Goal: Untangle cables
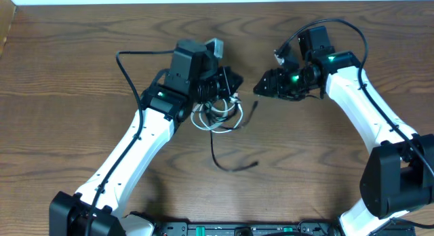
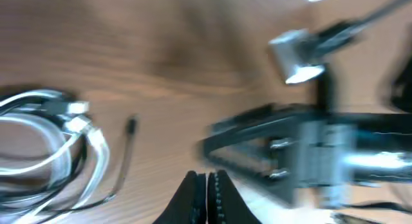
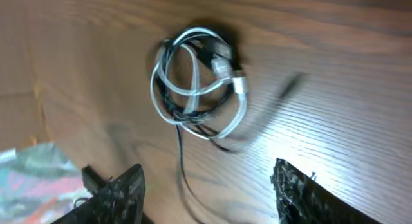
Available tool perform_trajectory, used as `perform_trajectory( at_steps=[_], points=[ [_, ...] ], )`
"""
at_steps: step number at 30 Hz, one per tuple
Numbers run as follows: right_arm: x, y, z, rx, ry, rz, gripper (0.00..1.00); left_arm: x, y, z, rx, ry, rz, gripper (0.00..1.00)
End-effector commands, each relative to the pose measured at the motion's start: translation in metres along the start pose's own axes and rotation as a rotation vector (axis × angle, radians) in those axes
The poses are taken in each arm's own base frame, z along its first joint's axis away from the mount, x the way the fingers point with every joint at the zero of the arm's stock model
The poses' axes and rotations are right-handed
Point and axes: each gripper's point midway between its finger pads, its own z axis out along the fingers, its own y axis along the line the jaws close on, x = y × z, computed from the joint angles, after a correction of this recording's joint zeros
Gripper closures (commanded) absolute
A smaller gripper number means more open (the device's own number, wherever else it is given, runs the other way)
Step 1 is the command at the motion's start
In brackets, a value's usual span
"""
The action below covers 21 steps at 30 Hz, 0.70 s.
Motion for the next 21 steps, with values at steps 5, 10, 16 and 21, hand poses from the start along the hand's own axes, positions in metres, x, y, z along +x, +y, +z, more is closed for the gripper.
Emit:
perform_trajectory(
  at_steps=[5, 10, 16, 21],
  points=[
    [-0.004, -0.026, -0.015, 0.121, -0.048, 0.068, 0.39, 0.001, 0.074, 0.003, -0.352, -0.011, 0.101, 0.57],
    [-0.003, -0.028, -0.015, 0.135, -0.045, 0.063, 0.39, 0.009, 0.111, 0.017, -0.433, 0.058, 0.054, 0.51],
    [-0.002, -0.033, -0.015, 0.163, -0.044, 0.068, 0.37, 0.037, 0.162, 0.028, -0.551, 0.202, -0.049, 0.63],
    [0.0, -0.033, -0.015, 0.165, -0.037, 0.073, 0.38, 0.046, 0.179, 0.039, -0.579, 0.245, -0.07, 0.63]
  ],
)
